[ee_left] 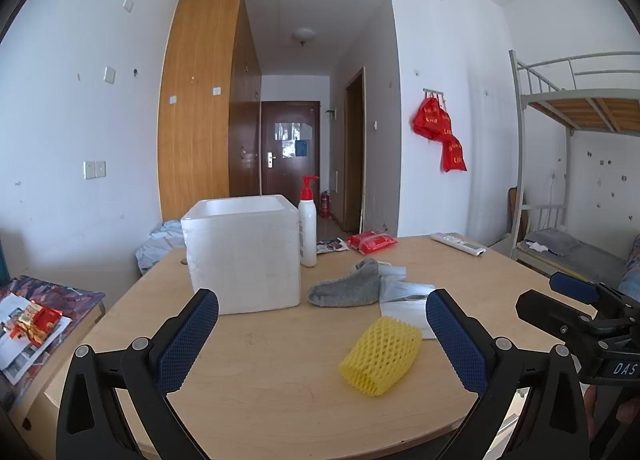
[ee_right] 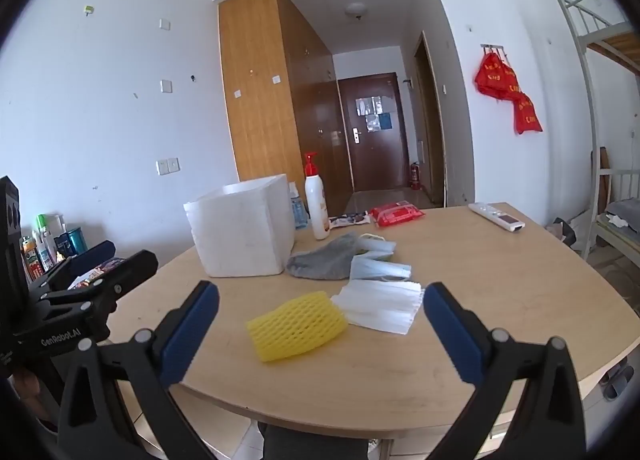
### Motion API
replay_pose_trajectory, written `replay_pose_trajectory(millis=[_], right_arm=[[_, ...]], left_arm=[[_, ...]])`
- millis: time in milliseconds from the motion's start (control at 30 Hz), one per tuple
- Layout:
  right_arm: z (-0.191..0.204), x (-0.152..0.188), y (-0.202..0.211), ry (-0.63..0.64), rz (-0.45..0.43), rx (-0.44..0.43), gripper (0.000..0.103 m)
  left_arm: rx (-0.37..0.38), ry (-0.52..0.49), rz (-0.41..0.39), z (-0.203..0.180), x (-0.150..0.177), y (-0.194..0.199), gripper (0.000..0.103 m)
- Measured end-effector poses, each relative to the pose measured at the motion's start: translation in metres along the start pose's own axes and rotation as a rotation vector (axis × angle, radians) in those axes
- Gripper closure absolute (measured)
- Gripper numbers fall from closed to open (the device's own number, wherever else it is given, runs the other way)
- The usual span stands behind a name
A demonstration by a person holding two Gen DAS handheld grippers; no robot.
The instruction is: Organize soft objects
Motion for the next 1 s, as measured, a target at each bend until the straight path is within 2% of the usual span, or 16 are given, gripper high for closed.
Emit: replay_pose_trajectory(millis=[167, 367, 1000], right_arm=[[0.0034, -0.0015, -0.0006, -0.008, -0.002, -0.024, 0.0], [-0.003, -0.0017, -0.0005, -0.032, 0.004, -0.016, 0.0], [-0.0013, -0.0039, 0.0036, -0.004, 0.002, 0.009, 0.0]], left_arm=[[0.002, -0.002, 0.001, -0.0018, -0.0012, 0.0001, 0.0], [0.004, -0.006, 0.001, -0.0033, -0.0024, -0.0004, 0.0], [-0.005, -0.014, 0.008, -0.0032, -0.0035, 0.0002, 0.0]])
Point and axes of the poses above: each gripper's, at about its wrist camera, not at the fingertips, and y roughly against the way its jaws point, z to its left, x to its underside, the point moved 8 cm from there along -y, roughly the way its jaws point, and after that the axes turned 2 degrees about x, right-handed, at the moved point
